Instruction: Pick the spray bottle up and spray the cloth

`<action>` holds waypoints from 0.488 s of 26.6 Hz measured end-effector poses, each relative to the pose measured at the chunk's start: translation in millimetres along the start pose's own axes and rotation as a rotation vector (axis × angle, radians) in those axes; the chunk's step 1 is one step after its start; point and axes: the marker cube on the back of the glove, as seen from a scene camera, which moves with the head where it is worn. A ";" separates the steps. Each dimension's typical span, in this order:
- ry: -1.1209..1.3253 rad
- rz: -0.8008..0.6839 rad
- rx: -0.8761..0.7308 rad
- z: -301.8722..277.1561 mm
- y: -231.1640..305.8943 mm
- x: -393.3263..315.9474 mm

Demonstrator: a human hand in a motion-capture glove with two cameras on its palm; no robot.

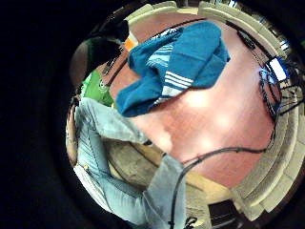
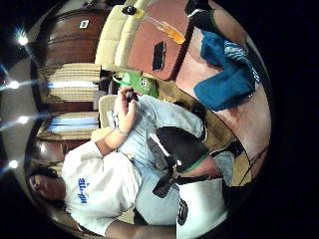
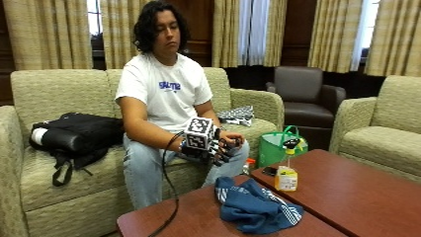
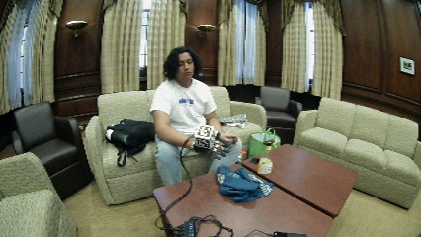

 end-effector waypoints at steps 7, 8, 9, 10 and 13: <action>0.032 0.001 -0.004 -7.7 -4.4 11.2; 0.027 0.001 -0.005 -6.0 -3.3 9.1; 0.022 0.001 -0.007 -4.5 -2.3 7.3; 0.020 0.001 -0.009 -3.7 -1.4 6.4; 0.009 0.003 -0.011 -0.3 0.2 2.2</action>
